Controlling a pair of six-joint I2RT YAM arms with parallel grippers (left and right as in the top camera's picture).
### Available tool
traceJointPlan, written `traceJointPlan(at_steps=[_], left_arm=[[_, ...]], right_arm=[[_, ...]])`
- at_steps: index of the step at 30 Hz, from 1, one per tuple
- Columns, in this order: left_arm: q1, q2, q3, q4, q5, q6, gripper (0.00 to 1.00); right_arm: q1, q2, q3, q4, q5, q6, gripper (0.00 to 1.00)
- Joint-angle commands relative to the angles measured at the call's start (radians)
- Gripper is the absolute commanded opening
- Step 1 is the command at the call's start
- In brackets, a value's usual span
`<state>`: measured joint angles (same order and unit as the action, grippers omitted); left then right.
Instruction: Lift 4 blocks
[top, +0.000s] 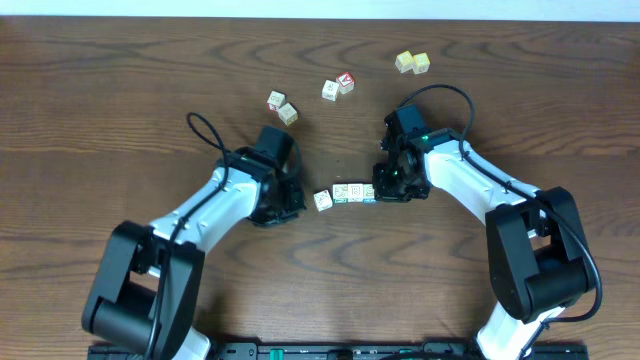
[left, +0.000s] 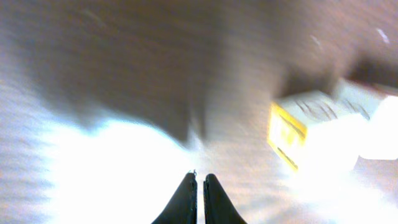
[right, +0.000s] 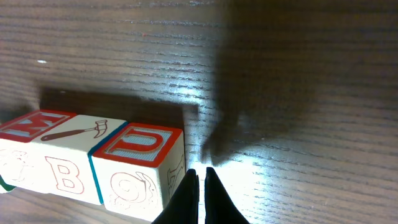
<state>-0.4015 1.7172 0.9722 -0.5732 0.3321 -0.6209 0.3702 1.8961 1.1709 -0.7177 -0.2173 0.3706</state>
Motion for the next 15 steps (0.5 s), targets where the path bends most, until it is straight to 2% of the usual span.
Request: traceJointPlan(at_steps=[1, 6, 9, 15], left_arm=[[-0.083, -0.002, -0.002, 0.006, 0.025, -0.047, 0.07], [-0.139, 0.026, -0.004, 0.075, -0.142, -0.126, 0.07], [-0.137, 0.034, -0.004, 0.107, -0.197, -0.126, 0.07], [-0.138, 0.059, -0.004, 0.132, -0.198, -0.149, 0.07]], right_arm=[[0.004, -0.005, -0.002, 0.003, 0.01, -0.012, 0.04], [0.004, -0.005, -0.002, -0.002, 0.01, -0.013, 0.04], [0.004, -0.005, -0.002, -0.008, 0.01, -0.012, 0.03], [0.004, -0.005, -0.002, -0.007, 0.01, -0.012, 0.03]])
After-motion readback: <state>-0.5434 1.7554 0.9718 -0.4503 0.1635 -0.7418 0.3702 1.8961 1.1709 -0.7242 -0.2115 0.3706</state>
